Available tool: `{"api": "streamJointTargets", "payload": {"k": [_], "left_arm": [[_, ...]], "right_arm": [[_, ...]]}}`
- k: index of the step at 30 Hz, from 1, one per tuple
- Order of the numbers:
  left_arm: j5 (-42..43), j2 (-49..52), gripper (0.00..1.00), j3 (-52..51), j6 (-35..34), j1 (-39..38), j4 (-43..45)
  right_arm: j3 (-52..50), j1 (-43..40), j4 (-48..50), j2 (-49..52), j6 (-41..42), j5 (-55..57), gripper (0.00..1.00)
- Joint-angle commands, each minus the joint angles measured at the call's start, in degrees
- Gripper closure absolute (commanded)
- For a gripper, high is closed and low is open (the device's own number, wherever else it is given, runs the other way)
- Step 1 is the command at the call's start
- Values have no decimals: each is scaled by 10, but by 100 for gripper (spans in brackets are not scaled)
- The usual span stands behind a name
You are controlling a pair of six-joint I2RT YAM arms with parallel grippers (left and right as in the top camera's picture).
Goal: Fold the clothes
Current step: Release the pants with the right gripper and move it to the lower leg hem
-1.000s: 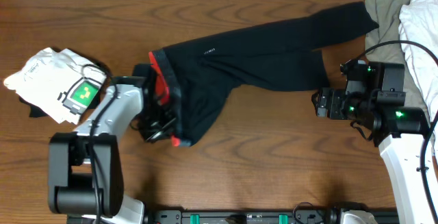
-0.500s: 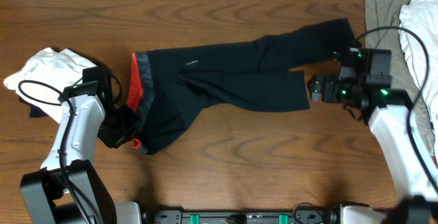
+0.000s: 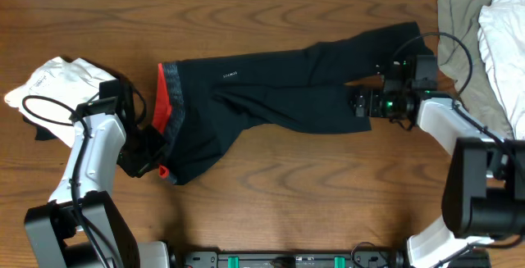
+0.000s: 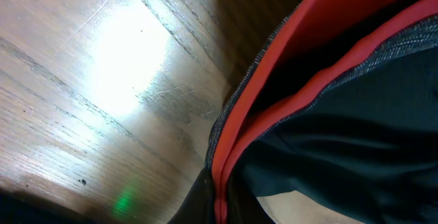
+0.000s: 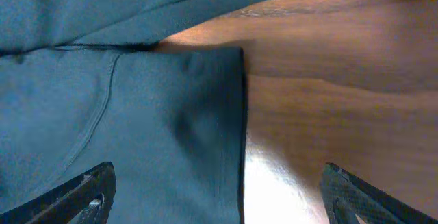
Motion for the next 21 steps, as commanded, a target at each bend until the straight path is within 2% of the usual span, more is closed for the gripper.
{"api": "streamJointTargets", "payload": {"k": [1, 5, 8, 9, 10, 14, 15, 17, 21], "left_arm": [[-10, -4, 94, -3, 8, -1, -3], [-10, -4, 93, -3, 8, -1, -3], [-10, -4, 94, -3, 8, -1, -3], [-11, -4, 93, -3, 8, -1, -3], [-10, -4, 93, -3, 8, -1, -3], [-10, -4, 93, -3, 10, -1, -3], [-11, -4, 93, -3, 10, -1, -3], [-11, -4, 93, -3, 10, -1, -3], [-11, -4, 93, -3, 11, -1, -3]], "right_arm": [[-1, 21, 19, 24, -3, -11, 7], [-1, 37, 34, 51, -3, 0, 8], [-1, 50, 33, 74, -3, 1, 14], [-1, 54, 31, 81, -3, 1, 19], [-1, 57, 29, 88, -3, 1, 29], [-1, 60, 17, 97, -3, 6, 85], [-1, 59, 13, 96, -3, 10, 93], [-1, 56, 3, 94, -3, 20, 99], [1, 38, -39, 80, -3, 79, 99]]}}
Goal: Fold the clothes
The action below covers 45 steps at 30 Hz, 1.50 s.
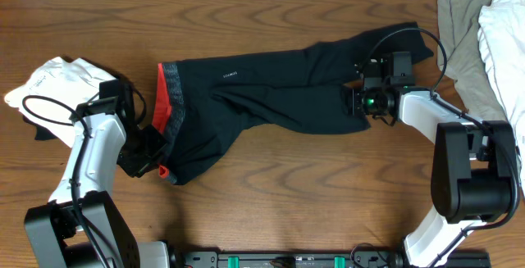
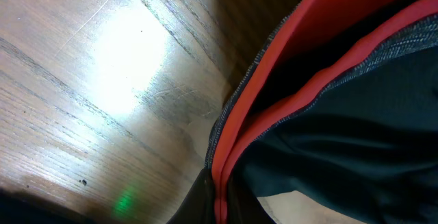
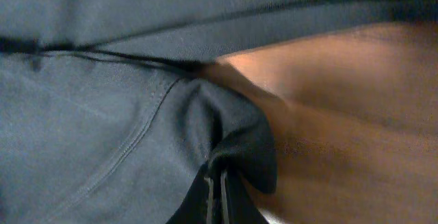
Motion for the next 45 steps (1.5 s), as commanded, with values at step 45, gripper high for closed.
{"api": "streamJointTargets", "payload": {"k": [45], "left_arm": [[-86, -4, 93, -3, 42, -1, 23]], "right_arm": [[128, -256, -320, -141, 78, 313, 92]]}}
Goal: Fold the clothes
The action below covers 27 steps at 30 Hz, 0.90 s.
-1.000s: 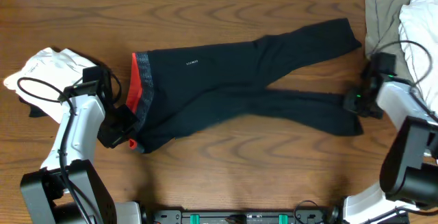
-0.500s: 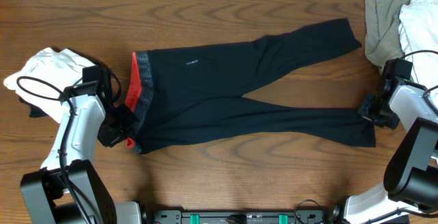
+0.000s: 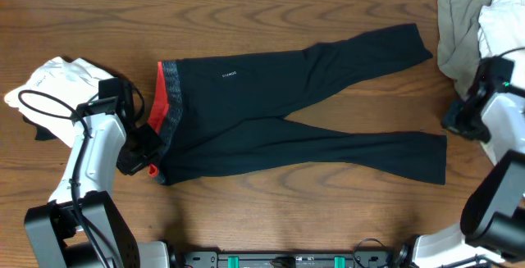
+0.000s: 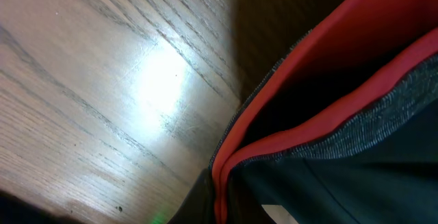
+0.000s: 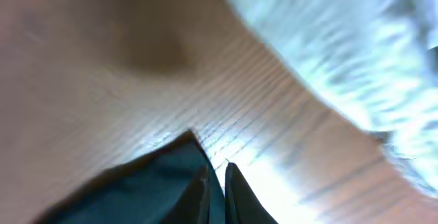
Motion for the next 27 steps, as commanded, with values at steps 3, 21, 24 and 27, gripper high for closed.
{"api": "streamJointTargets", "payload": {"k": [3, 21, 24, 27], "left_arm": [[-17, -4, 93, -3, 10, -1, -1], [-17, -4, 93, -3, 10, -1, -2], [-17, -4, 93, -3, 10, -1, -2], [-17, -4, 93, -3, 10, -1, -2]], "right_arm": [[51, -5, -41, -56, -9, 2, 89], [-133, -6, -73, -63, 83, -54, 43], [-172, -6, -32, -63, 83, -56, 43], [-203, -6, -2, -63, 87, -56, 43]]}}
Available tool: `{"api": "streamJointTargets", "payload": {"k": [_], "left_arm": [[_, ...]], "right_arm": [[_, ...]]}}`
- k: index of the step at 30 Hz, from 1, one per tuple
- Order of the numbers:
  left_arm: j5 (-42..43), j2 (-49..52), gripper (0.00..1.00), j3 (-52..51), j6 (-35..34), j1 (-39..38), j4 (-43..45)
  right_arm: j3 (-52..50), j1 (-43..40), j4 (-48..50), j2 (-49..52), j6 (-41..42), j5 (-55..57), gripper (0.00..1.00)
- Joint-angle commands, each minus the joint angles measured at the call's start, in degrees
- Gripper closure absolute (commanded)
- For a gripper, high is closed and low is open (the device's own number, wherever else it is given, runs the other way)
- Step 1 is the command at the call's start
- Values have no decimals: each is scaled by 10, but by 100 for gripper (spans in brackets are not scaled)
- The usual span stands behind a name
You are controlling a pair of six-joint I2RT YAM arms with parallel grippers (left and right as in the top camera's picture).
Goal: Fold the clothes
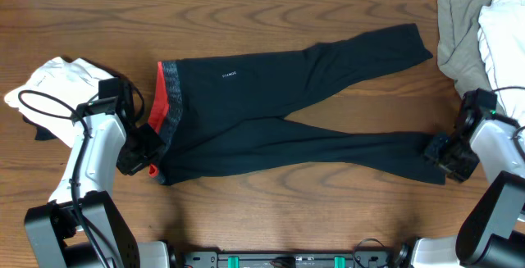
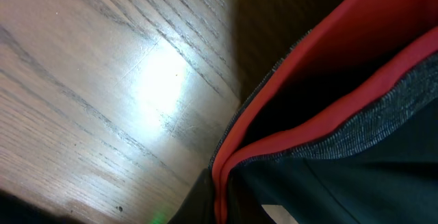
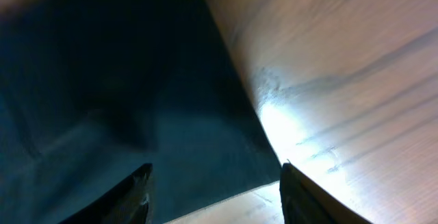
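Observation:
Black leggings (image 1: 271, 96) with a red-lined grey waistband (image 1: 168, 96) lie spread on the table, one leg reaching to the upper right, the other to the lower right. My left gripper (image 1: 146, 163) is shut on the waistband's lower corner, seen as a red hem (image 2: 220, 183) pinched between the jaws. My right gripper (image 1: 440, 155) stands open over the lower leg's cuff (image 3: 205, 148), its fingers (image 3: 140, 190) straddling the dark fabric.
A white garment (image 1: 53, 84) lies at the left behind my left arm. A heap of beige and white clothes (image 1: 480, 30) fills the upper right corner. Bare wooden table (image 1: 312, 211) stretches along the front edge.
My right gripper has let go of the leg cuff and now stands open at the cuff, lower and slightly left of before. The left gripper and leggings have not moved.
The lower leg lay bunched under the upper one, my right gripper open at its cuff. Then it was shut on the cuff. Later the leg lay stretched out to the lower right with the gripper still shut. Now it is open. The left kept its hold throughout.

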Motion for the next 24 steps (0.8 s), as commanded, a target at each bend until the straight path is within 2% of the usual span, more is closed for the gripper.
{"api": "streamJointTargets", "payload": {"k": [1, 5, 8, 10, 12, 13, 19, 24], "left_arm": [[-17, -4, 93, -3, 10, -1, -2], [-17, -4, 93, -3, 10, -1, -2], [-17, -4, 93, -3, 10, -1, -2], [-17, -4, 93, -3, 10, -1, -2], [-17, -4, 93, -3, 10, -1, -2], [-17, -4, 93, -3, 10, -1, -2], [-17, -4, 94, -3, 10, -1, -2], [-17, -4, 93, -2, 10, -1, -4]], "right_arm": [[-32, -7, 21, 0, 21, -3, 43], [-61, -6, 54, 0, 25, -3, 43], [-80, -6, 79, 0, 27, -3, 48], [-83, -6, 86, 0, 27, -2, 62], [-83, -7, 89, 0, 27, 0, 89], [-83, -7, 90, 0, 27, 0, 98], [-69, -35, 89, -1, 27, 2, 99], [-27, -69, 49, -5, 27, 16, 99]]}}
